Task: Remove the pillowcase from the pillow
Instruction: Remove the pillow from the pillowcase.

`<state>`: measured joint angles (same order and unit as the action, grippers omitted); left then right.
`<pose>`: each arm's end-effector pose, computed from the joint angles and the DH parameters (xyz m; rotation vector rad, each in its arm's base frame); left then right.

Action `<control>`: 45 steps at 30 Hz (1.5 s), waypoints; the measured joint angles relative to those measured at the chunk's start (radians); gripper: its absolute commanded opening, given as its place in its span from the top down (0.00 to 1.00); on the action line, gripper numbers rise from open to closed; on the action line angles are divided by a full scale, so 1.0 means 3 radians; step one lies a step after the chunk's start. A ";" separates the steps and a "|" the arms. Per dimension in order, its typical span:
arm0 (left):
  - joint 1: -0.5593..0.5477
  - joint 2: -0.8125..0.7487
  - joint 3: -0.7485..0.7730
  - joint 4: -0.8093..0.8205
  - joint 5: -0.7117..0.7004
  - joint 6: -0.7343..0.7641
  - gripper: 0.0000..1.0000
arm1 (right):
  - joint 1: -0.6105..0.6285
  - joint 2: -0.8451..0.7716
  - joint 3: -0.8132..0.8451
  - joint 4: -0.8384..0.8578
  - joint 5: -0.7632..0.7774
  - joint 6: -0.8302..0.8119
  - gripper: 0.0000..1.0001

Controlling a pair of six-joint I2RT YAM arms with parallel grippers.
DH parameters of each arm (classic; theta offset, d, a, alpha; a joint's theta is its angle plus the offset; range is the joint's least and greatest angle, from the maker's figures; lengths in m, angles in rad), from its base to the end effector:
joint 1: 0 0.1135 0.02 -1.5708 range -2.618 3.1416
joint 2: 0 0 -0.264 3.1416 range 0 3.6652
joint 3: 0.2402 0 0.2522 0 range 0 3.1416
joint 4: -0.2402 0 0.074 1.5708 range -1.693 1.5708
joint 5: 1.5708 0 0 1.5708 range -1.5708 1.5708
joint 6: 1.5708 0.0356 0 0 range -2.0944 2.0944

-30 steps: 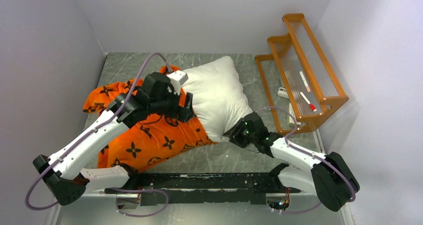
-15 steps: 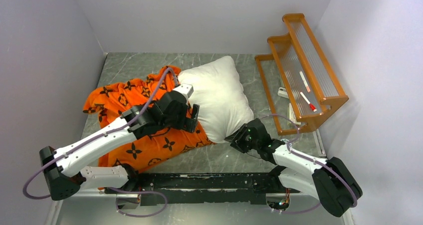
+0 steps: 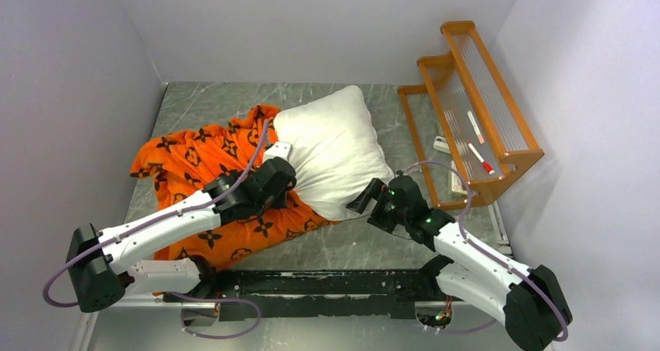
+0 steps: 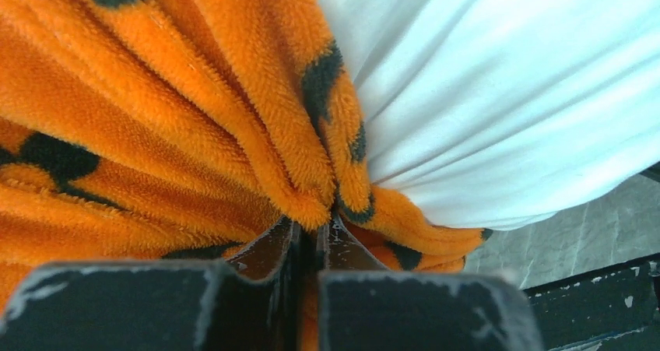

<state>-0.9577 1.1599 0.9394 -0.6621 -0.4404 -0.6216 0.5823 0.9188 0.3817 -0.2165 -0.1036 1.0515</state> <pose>0.1471 -0.1828 0.2785 0.2071 2.3467 -0.2275 0.1489 0.1025 0.1747 0.5291 2.4564 0.8821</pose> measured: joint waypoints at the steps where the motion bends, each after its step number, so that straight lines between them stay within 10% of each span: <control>1: 0.0000 -0.0004 0.0000 -0.0003 -0.0003 0.0000 0.95 | 0.0000 -0.0036 0.0000 0.0031 -0.0009 -0.0018 0.01; 13: 0.0000 -0.0153 0.0136 -0.0137 0.0047 0.0078 0.95 | -0.0024 0.0183 -0.0118 0.0781 0.0174 0.0137 0.00; 26: 0.0000 -0.0056 0.0244 -0.0226 0.0088 0.0164 0.93 | -0.0290 -0.0500 0.0093 -0.0425 0.0884 -0.0017 0.00; 39: 0.0003 -0.0041 0.0278 -0.0257 0.0164 0.0237 0.80 | -0.0505 -0.0022 -0.0739 0.1619 -0.0042 -0.0135 0.01; 45: 0.0004 -0.0075 0.0343 -0.0292 0.0275 0.0333 0.30 | -0.0505 0.0446 -0.0736 0.2380 -0.0173 -0.0141 0.59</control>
<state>-0.9565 1.1374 1.0424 -0.7498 -0.3580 -0.5217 0.4309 1.0527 0.1608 0.4976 -0.1555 1.0092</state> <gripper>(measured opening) 0.439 0.706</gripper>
